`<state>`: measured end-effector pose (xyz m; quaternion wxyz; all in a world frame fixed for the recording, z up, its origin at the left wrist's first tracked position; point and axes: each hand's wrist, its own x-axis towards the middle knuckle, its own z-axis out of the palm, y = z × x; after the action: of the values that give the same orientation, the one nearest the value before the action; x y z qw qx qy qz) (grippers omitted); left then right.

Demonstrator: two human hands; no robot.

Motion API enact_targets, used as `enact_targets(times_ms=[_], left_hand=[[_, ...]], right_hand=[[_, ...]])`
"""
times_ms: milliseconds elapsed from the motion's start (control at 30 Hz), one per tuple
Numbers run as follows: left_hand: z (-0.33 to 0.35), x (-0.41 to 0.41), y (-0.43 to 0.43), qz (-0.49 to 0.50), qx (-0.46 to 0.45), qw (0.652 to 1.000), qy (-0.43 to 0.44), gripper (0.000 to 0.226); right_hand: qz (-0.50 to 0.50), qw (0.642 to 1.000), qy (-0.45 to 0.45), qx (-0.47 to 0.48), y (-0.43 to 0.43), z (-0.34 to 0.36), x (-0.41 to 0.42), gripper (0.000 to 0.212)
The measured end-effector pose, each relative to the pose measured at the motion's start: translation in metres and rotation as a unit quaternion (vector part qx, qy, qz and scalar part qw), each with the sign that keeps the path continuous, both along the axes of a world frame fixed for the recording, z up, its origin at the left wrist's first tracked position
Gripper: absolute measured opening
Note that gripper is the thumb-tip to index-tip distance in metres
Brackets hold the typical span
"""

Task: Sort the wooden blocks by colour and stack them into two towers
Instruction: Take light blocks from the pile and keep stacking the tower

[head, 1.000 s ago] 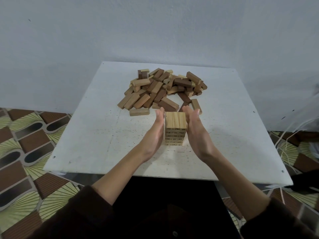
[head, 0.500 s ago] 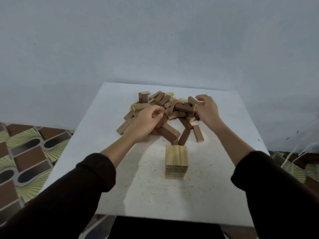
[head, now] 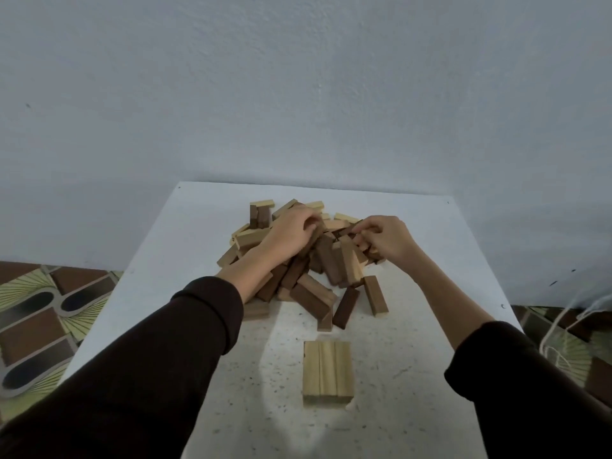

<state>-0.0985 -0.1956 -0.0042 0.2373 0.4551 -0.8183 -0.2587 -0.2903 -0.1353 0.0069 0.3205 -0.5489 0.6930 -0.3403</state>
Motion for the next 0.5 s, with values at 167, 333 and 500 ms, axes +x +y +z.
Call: enact_targets(times_ms=[167, 333, 500], left_hand=[[0.001, -0.013, -0.013, -0.021, -0.018, 0.999, -0.026, 0.022], [-0.001, -0.021, -0.024, -0.031, -0.015, 0.997, -0.067, 0.028], [-0.004, -0.024, -0.026, -0.028, -0.018, 0.995, -0.09, 0.029]], right_hand=[[0.053, 0.997, 0.05, 0.02, -0.001, 0.002, -0.013, 0.02], [0.183, 0.973, 0.118, 0.072, 0.0, 0.001, -0.01, 0.027], [0.246, 0.94, 0.208, 0.111, 0.002, -0.003, -0.005, 0.049]])
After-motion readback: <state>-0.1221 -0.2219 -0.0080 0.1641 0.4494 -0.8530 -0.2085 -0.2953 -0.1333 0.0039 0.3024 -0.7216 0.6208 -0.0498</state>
